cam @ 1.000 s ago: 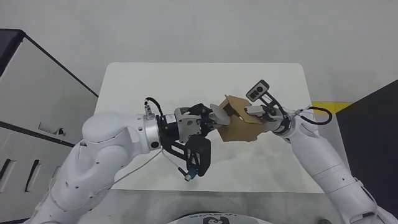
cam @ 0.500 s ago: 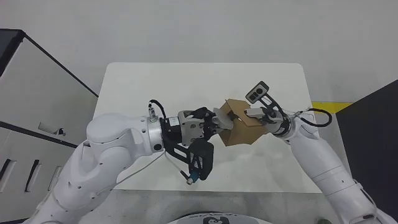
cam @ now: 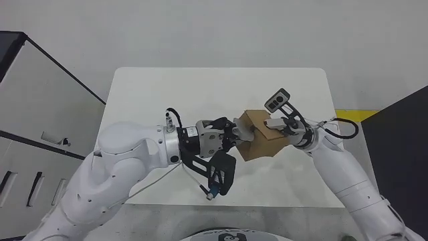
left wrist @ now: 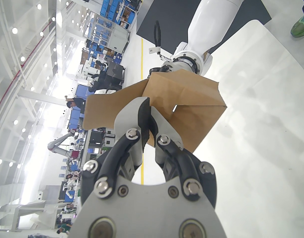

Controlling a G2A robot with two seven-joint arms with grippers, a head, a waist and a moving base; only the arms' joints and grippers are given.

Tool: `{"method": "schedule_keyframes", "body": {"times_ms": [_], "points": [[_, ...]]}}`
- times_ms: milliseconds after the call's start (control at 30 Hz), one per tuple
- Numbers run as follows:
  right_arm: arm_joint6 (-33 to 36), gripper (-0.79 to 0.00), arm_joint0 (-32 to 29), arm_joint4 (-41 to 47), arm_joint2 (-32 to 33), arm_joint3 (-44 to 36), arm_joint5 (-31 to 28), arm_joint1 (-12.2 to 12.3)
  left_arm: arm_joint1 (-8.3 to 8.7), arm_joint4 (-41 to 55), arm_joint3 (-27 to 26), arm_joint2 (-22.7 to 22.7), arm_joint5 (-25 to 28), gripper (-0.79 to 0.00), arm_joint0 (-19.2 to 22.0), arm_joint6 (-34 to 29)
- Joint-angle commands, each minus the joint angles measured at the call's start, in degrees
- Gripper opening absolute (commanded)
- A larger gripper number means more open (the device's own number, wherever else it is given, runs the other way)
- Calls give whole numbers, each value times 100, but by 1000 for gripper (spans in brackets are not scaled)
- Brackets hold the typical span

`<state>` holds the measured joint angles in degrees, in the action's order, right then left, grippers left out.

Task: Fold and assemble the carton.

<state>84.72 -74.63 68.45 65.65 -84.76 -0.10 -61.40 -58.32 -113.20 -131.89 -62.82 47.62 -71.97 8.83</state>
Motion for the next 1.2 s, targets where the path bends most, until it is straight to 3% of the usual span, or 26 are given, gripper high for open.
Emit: {"method": "schedule_keyframes", "body": {"times_ms": [0, 1167], "points": [[14, -785, -9, -7, 10, -5, 9, -6, 1, -35, 5, 38, 23, -785, 26, -40], [68, -785, -70, -124, 117, -19, 89, -118, 9, -36, 94, 335, -15, -785, 257, -122]]}}
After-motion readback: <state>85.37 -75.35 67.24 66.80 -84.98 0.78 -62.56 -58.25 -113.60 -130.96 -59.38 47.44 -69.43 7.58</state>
